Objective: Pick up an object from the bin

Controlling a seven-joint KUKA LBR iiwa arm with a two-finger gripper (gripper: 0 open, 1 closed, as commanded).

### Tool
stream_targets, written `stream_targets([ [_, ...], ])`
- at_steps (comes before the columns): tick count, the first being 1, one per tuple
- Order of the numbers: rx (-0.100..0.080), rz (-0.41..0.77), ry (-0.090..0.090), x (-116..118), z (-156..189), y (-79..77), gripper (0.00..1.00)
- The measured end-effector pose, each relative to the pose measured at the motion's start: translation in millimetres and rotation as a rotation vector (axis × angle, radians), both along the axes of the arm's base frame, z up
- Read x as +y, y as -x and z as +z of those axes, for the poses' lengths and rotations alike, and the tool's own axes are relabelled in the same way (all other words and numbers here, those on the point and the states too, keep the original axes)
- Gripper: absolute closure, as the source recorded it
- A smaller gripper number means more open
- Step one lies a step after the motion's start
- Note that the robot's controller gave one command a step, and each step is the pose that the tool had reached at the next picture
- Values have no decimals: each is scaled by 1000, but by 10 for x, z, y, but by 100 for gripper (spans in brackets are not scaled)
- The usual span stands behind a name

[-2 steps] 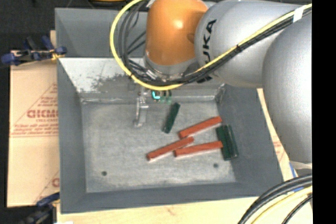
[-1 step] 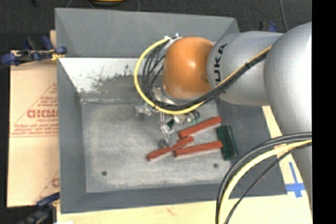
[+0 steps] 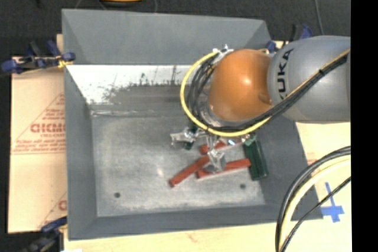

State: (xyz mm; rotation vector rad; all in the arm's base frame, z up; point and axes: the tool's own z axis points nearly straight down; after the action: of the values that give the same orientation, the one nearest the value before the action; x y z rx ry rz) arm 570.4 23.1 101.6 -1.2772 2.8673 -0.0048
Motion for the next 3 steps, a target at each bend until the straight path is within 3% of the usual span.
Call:
stream_targets([
  [1,-4,63,2,-854,188,-267,0],
  [2,-8,33,-5,-809,-304,-512,0],
  [3,-9,28,-3,-818,-272,-541,0],
])
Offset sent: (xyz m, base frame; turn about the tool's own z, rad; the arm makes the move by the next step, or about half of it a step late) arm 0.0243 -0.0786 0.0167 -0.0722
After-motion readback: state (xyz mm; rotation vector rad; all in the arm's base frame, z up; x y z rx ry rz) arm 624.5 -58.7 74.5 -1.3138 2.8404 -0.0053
